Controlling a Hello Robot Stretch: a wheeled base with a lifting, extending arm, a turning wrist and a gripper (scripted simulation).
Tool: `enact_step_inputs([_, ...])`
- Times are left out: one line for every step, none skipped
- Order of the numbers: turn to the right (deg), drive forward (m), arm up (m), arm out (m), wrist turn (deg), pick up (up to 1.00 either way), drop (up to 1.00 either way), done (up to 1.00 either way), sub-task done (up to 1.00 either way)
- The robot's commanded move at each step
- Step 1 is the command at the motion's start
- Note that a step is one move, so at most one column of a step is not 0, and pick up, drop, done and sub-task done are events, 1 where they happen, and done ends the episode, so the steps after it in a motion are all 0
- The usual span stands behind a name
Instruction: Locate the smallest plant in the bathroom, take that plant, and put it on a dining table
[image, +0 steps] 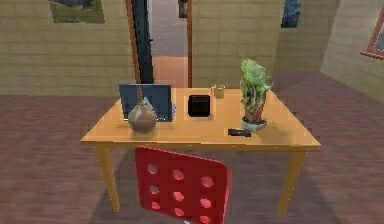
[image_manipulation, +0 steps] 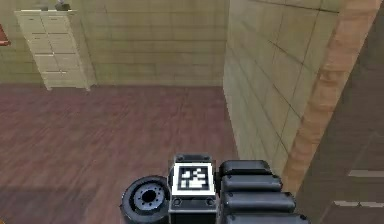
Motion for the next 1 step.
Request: enact_step_inputs([-36.0, 0.00, 0.00, 0.00, 0.0, 0.00, 0.00, 0.00, 0.00])
